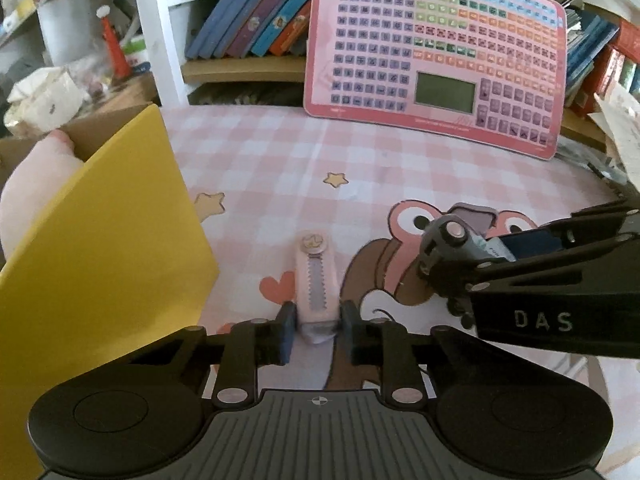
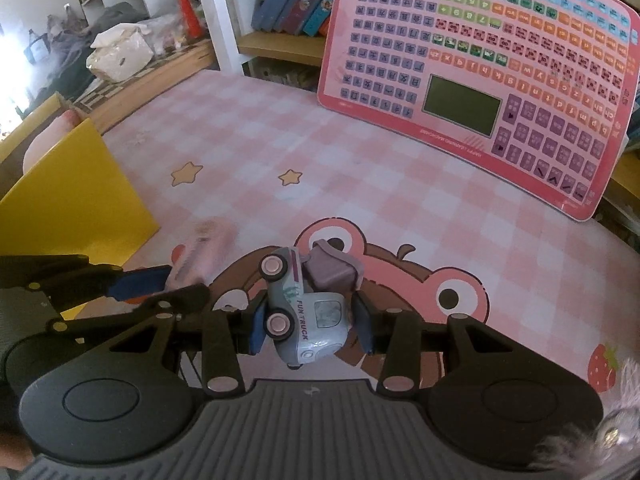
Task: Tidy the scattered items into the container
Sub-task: 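Close the right tool on the toy car while the left tool grips the pink tube, then lift the toy car and pink tube and carry them toward the yellow box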
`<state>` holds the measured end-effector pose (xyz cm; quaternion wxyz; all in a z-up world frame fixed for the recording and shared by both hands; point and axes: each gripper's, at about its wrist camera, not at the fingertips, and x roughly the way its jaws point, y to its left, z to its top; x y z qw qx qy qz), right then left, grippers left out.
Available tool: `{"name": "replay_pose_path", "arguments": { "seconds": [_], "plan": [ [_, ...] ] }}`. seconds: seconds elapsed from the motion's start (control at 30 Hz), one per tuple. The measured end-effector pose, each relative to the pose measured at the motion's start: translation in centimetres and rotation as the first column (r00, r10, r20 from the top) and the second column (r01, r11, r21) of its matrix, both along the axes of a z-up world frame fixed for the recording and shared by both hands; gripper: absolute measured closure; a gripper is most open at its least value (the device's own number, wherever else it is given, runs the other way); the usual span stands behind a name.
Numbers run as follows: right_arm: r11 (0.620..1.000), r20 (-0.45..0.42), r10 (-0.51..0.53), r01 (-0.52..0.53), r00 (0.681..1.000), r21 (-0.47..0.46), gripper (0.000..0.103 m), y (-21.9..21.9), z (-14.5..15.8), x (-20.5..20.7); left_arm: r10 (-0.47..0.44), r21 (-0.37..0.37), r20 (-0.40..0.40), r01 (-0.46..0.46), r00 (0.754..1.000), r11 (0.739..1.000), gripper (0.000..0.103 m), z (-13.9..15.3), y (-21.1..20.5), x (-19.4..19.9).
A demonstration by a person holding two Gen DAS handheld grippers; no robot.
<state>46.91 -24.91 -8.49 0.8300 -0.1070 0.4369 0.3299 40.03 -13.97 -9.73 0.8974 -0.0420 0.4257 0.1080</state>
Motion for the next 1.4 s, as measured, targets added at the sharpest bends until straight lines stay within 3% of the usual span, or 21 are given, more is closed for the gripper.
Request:
{"name": "replay_pose_path", "arguments": {
  "seconds": [0.37, 0.87, 1.07, 1.4],
  "plan": [
    [0.999, -0.003, -0.039, 0.039, 0.999, 0.034, 0.062, -0.5, 2.4, -3.2, -0.172, -0.075, 0.082, 0.178, 0.982, 0.981, 0.081, 3.8, -1.3, -4.5],
    [0.982, -0.073, -0.148, 0.155, 0.986, 0.106, 0.062, -3.9, 4.4, -10.6, -0.254, -0.165, 0.083, 0.264, 0.964, 0.950, 0.081, 6.5, 0.7, -11.1],
    [0.975, -0.090, -0.197, 0.205, 0.976, 0.087, 0.062, -4.2, 4.0, -13.8, -0.301, -0.203, 0.072, 0.310, 0.951, 0.929, 0.081, 6.9, 1.4, -13.0],
    [0.961, -0.064, -0.271, 0.274, 0.960, 0.044, 0.062, -3.6, 4.6, -19.6, -0.357, -0.281, 0.127, 0.379, 0.925, 0.882, 0.081, 8.1, 4.0, -16.3]
  ]
}}
